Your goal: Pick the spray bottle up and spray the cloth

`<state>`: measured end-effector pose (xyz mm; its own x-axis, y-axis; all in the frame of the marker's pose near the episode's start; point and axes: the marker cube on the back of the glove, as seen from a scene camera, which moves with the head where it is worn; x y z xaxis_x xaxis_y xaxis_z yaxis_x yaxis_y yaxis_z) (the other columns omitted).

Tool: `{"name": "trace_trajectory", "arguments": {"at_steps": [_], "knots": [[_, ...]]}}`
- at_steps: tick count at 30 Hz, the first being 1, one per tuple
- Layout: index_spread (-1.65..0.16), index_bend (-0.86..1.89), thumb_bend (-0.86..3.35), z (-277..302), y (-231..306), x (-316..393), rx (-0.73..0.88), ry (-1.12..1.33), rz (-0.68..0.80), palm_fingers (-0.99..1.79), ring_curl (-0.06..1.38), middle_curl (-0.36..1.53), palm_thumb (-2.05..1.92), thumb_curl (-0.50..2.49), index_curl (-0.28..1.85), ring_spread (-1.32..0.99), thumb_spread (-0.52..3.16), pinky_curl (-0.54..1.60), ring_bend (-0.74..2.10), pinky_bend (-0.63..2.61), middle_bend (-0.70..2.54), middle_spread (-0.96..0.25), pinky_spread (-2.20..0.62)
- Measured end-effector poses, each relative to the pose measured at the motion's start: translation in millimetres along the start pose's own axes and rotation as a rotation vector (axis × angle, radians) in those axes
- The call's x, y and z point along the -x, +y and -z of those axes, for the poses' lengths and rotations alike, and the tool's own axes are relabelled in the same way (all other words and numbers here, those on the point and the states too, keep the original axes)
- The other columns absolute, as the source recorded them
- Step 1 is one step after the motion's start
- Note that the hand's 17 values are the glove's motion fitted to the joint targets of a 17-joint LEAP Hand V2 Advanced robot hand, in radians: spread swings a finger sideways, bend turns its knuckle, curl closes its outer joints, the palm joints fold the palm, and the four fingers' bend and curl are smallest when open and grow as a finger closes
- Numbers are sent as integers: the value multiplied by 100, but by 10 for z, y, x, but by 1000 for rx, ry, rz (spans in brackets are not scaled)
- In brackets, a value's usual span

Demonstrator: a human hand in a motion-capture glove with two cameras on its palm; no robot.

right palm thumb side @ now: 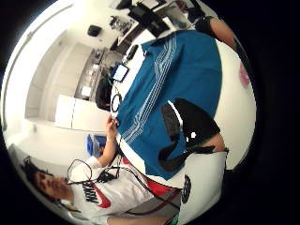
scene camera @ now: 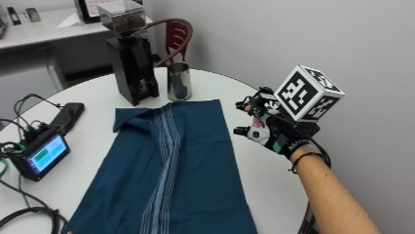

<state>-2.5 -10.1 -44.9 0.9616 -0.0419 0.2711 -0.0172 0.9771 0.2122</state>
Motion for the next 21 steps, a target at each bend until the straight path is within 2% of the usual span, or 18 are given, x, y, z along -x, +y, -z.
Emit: {"name": "trace_trajectory", "arguments": {"at_steps": [5, 10, 16, 21], "knots": [[-36, 14, 11, 166, -48, -264, -130, -163, -132, 69, 29, 33, 67, 29, 30, -1, 117, 31, 24, 20, 20, -6, 23], [-36, 11, 7, 63, -4, -679, -183, -418, -300, 73, 31, 35, 67, 29, 28, -2, 114, 31, 28, 21, 21, -5, 22], [-36, 6, 1, -395, 47, -997, -165, -522, -382, 70, 33, 36, 66, 29, 25, -2, 109, 34, 31, 25, 23, -5, 22], [-39, -8, -1, -886, 321, -1210, -129, -512, -410, 54, 36, 38, 67, 30, 16, -2, 106, 38, 40, 39, 25, -5, 22]]}}
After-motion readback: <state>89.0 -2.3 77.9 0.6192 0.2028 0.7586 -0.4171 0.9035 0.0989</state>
